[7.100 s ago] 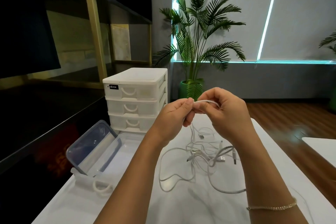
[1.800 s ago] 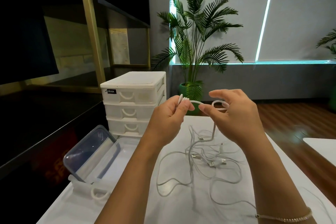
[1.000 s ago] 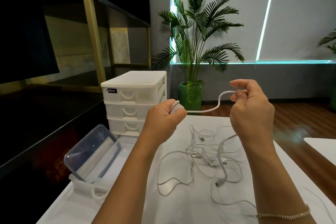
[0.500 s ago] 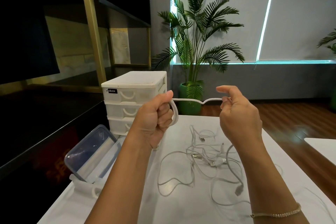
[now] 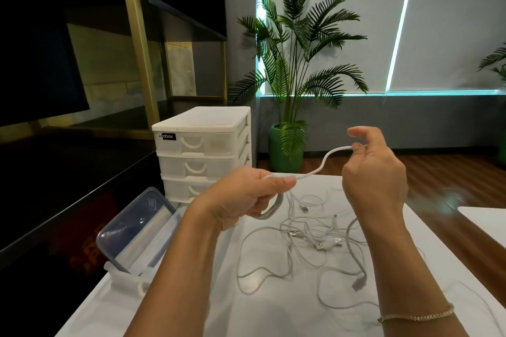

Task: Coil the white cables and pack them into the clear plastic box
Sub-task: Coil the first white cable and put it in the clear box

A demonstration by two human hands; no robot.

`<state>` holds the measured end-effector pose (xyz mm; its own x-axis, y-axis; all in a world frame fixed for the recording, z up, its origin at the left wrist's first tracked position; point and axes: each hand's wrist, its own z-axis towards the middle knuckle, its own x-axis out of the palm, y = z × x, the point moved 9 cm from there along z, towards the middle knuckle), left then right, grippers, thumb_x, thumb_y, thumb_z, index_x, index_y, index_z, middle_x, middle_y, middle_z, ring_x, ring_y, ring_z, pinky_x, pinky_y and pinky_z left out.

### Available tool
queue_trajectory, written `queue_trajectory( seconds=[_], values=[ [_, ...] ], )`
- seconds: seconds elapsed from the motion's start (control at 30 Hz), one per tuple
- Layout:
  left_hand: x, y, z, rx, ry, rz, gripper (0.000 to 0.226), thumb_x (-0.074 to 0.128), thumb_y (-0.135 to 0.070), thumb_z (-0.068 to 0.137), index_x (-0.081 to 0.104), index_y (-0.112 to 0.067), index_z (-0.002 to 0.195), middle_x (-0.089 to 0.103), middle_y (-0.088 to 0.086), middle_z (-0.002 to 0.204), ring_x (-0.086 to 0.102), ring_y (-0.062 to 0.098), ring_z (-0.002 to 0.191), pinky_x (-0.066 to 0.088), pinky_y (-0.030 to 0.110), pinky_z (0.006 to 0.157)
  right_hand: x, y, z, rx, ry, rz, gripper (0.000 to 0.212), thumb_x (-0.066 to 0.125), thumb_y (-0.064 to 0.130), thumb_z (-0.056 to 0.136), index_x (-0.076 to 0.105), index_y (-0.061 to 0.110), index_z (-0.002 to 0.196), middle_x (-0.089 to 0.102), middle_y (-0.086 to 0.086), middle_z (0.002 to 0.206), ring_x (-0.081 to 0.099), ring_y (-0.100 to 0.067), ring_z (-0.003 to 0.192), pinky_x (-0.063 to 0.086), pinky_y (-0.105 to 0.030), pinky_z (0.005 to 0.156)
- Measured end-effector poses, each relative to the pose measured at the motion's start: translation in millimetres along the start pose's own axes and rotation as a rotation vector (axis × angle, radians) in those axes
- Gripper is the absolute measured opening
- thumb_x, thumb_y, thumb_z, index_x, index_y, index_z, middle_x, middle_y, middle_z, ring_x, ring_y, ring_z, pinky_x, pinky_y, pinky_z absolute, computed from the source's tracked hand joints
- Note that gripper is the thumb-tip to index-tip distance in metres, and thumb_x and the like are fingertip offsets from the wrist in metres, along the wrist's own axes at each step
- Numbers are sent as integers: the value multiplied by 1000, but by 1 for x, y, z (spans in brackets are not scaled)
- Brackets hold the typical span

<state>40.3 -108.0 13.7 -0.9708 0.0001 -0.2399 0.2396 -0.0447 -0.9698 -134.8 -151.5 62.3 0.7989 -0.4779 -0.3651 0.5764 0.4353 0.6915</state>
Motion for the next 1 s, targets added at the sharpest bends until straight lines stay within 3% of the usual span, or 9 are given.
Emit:
queue_trajectory(
  seconds=[0.07,0.17,0.33,0.5,0.6,0.73,0.9,1.0],
  values=[
    [-1,5,0,-53,-33,129,47,59,-35,85,44,-18,44,35,-8,39,29,7,40,30,19,47,-5,-1,1,7,-51,18,26,37,15,99,53,18,119,63,-10,104,48,-18,81,44,-35,69],
    [1,5,1,-38,3,75,47,53,-36,89,45,-15,47,34,-6,41,28,8,41,28,20,48,-8,-3,1,21,-94,35,25,38,14,98,55,16,116,63,-9,104,46,-16,81,46,-36,70],
    [-5,-10,1,118,70,-385,40,48,-38,78,51,-17,45,28,-8,41,26,6,38,24,15,39,0,-5,-1,32,-28,6,24,39,13,98,54,15,117,64,-9,104,49,-17,81,41,-29,64],
    [-16,-26,4,285,80,-1000,44,39,-33,84,60,-12,52,36,-7,40,37,3,37,30,13,40,17,6,-7,-29,118,-37,26,39,16,98,57,21,116,66,-4,98,53,-20,77,37,-26,58],
    [-26,-26,6,341,11,-1234,51,34,-32,92,64,-8,59,40,-5,43,40,4,39,35,13,42,30,12,-11,-72,224,-116,27,40,22,99,60,25,116,66,-1,101,48,-15,78,33,-25,58],
    [-37,-21,7,379,-89,-1350,60,28,-30,99,72,-1,71,43,-3,51,43,5,48,41,14,49,44,18,-15,-130,346,-184,28,40,24,98,62,27,114,66,4,101,51,-13,81,41,-25,63],
    [-46,-12,5,390,-205,-1472,40,34,-20,98,62,9,96,54,6,74,54,6,53,50,16,57,59,23,-26,-198,550,-242,27,42,25,96,63,35,110,65,11,96,57,-14,88,49,-29,75],
    [-50,-7,5,391,-318,-1404,31,37,-17,98,56,6,109,58,12,91,55,8,63,53,17,71,68,28,-34,-243,677,-256,27,42,28,97,64,36,109,64,12,94,58,-14,87,51,-29,76]
  ],
)
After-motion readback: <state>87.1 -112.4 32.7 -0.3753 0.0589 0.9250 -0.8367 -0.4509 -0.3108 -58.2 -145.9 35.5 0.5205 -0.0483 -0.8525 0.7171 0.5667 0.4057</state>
